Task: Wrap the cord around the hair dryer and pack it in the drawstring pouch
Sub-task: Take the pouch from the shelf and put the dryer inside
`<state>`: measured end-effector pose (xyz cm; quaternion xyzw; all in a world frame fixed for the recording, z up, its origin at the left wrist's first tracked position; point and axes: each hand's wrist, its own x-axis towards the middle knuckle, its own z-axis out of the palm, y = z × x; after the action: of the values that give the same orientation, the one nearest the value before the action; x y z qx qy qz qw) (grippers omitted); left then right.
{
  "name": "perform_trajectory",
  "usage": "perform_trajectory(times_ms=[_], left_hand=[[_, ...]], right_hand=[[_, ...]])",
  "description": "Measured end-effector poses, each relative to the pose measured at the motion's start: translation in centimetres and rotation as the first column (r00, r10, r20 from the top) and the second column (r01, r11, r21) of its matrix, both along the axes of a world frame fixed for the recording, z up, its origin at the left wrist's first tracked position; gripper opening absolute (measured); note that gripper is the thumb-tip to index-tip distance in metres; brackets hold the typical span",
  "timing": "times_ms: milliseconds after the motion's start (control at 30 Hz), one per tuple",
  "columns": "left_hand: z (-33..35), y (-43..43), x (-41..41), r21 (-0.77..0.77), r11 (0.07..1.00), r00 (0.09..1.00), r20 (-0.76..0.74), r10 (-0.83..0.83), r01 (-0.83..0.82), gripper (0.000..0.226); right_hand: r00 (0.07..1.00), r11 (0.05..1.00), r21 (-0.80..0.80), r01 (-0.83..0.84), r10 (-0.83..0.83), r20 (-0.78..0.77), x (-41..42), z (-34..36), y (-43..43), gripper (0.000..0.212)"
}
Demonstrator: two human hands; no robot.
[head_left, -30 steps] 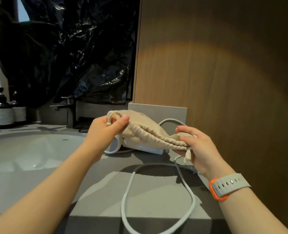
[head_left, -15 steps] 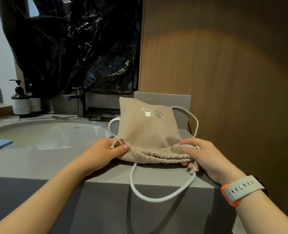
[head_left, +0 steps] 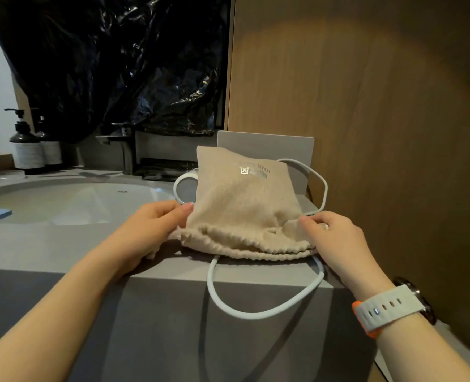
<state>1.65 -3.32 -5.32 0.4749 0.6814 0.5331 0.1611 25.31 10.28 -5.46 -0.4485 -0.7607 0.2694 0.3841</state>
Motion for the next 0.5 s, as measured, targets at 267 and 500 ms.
perform_trajectory(times_ms=[267, 500], left_hand=[[-0.8, -2.0, 0.3, -0.063, 0.990, 0.962, -0.234, -0.141, 0.130, 0.040], [-2.0, -4.3, -0.8, -0.028, 0.990, 0.905, -0.404, -0.136, 0.136, 0.027]], right_hand=[[0.976, 0.993, 0.110, -0.047, 0.022, 0.217, 0.9, -0.1, -1.4, 0.036], [0.977, 0.984, 0.135, -0.115, 0.088, 0.196, 3.2, -1.4, -3.3, 0.038]])
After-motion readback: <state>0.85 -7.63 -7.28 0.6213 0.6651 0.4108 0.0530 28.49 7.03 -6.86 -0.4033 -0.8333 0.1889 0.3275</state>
